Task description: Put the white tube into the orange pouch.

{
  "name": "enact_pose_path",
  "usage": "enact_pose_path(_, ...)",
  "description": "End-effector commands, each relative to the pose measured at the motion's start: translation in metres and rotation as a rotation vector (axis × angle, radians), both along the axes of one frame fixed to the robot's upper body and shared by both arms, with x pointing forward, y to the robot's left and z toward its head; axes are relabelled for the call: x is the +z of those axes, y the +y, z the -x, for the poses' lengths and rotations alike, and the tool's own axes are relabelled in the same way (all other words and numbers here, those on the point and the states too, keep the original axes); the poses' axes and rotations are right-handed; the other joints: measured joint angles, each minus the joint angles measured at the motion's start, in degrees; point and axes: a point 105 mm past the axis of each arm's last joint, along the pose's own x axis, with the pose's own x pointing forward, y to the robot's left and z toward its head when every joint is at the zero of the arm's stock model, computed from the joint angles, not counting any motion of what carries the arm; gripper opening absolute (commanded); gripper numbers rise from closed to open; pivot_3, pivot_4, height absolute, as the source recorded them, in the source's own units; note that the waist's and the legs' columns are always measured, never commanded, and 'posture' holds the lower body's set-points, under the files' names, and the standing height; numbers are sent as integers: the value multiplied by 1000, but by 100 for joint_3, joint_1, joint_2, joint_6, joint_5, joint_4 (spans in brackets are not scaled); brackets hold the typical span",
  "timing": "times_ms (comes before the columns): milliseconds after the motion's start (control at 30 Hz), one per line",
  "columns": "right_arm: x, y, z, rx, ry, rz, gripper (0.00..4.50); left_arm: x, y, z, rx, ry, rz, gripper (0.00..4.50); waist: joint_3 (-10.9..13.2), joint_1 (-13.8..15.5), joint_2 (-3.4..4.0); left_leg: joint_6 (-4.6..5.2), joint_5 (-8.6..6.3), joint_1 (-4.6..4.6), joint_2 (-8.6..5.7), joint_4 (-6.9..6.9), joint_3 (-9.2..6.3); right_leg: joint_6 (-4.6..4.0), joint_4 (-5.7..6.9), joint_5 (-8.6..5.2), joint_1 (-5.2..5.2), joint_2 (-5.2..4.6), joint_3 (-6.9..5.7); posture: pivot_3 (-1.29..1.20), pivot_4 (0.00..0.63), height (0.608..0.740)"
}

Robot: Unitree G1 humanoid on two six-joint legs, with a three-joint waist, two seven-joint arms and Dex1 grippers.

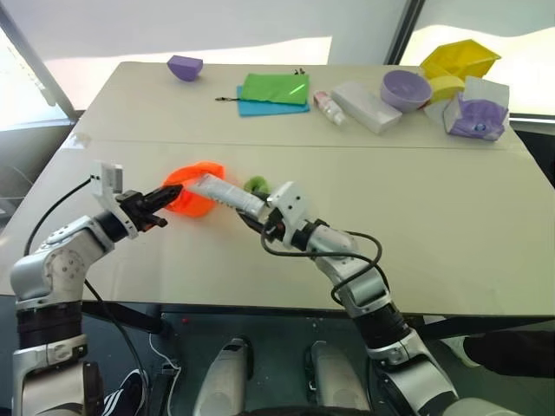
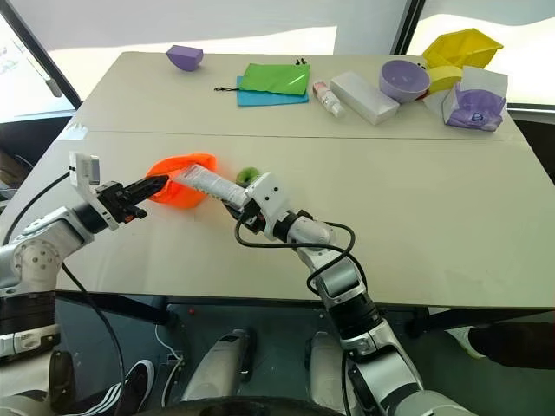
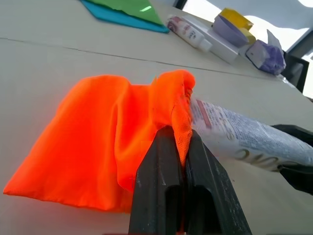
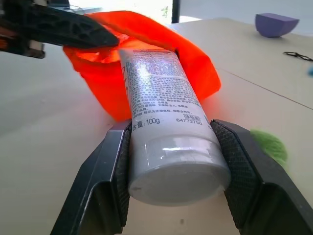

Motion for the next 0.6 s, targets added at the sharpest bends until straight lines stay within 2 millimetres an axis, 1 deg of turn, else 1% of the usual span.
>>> enact_pose_path(33,15,0,-2,-24,-50,-43,2293,19,-12,2,-56,-57,-8,0,0,-4,0,0,0,0,0,0,0,0,0,0,0,0,0,0,150,740)
enact_pose_path(133,14,-2,-4,-44,-42,-39,2293,23,-19,2,-81,-67,-14,0,0,-8,0,0,0,0,0,-3,0,0,0,0,-1,0,0,0,150,740)
enact_pose_path(333,8,8,4,15,-42,9,2293,37,-36,-1,-123,-100,-4,0,0,-9,0,-1,1,0,-1,-2,1,2,1,1,-1,1,0,0,150,740)
enact_pose_path(400,5,10,10,45,-38,30,2293,48,-45,-2,-147,-130,-2,0,0,-13,0,-1,1,0,-1,-2,1,2,1,1,-2,2,0,0,150,740)
enact_pose_path(467,9,10,15,64,-28,5,2293,54,-51,-2,-168,-150,-12,0,0,-11,-1,-1,1,0,-1,-2,1,2,1,1,-2,6,-1,0,150,740)
enact_pose_path(600,22,9,19,87,-21,-41,2293,51,-59,0,-202,-153,-52,0,0,-23,-1,-1,1,0,-1,-4,1,3,2,1,-1,5,0,0,150,740)
